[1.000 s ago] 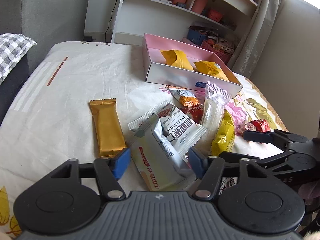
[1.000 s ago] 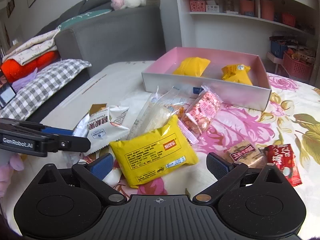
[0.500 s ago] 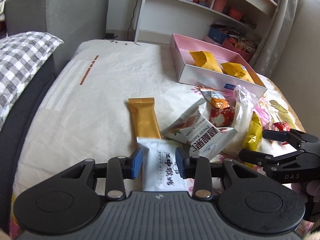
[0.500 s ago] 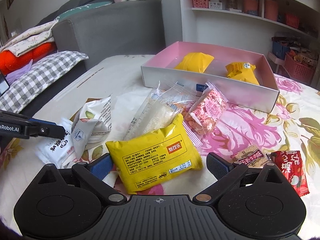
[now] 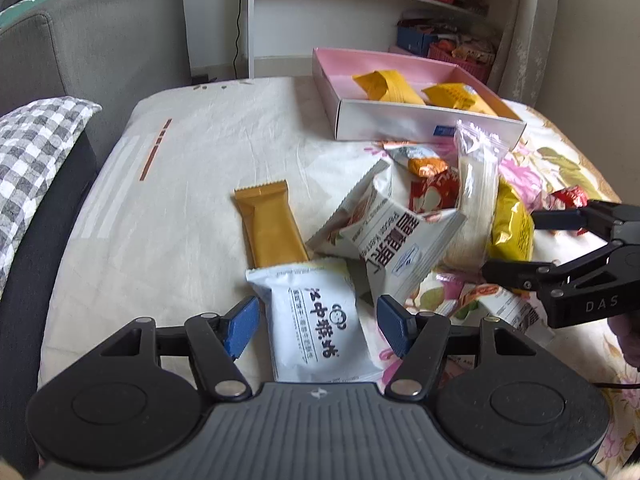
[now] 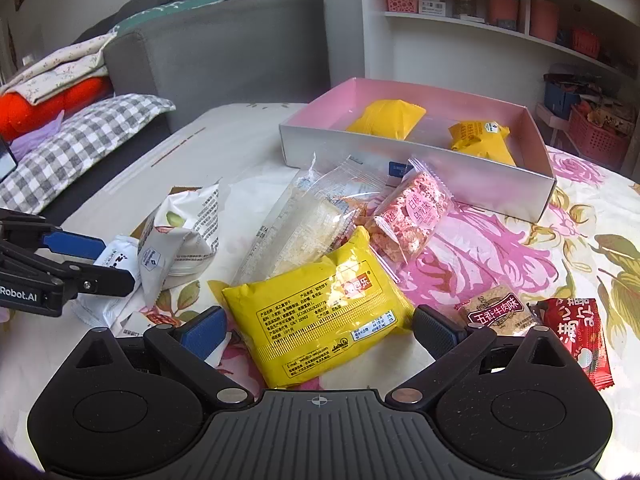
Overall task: Organize snacks
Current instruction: 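Grasp the white printed packet with the left tool and lift it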
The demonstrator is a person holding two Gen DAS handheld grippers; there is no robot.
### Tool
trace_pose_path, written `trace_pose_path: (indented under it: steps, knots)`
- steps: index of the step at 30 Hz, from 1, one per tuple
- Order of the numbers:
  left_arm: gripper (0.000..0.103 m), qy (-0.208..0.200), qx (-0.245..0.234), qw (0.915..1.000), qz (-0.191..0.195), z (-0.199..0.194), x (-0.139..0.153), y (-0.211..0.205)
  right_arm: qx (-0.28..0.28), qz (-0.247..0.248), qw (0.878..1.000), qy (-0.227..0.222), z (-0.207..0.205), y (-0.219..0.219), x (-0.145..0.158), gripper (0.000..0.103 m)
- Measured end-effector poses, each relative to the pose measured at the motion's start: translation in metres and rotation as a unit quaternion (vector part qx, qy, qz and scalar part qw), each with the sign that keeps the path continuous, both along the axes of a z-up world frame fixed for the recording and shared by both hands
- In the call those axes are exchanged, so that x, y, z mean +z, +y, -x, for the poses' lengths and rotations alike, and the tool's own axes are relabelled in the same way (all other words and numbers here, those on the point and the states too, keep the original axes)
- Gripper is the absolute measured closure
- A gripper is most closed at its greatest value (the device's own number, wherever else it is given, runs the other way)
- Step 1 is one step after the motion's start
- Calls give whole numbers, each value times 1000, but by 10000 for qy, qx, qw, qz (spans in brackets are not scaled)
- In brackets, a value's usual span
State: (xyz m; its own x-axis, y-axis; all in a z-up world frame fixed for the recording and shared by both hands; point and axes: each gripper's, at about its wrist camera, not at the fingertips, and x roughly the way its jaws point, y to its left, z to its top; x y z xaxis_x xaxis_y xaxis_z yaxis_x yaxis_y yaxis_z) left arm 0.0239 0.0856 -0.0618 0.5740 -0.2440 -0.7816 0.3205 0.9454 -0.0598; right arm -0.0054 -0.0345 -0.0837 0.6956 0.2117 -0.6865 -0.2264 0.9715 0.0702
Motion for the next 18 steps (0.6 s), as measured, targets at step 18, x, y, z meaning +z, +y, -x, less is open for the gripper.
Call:
trace_pose_path:
  steps: [18]
  knots:
    - [57, -11, -40, 9995, -301, 5, -5, -6, 22, 331, 9994, -46, -4, 4, -3, 10]
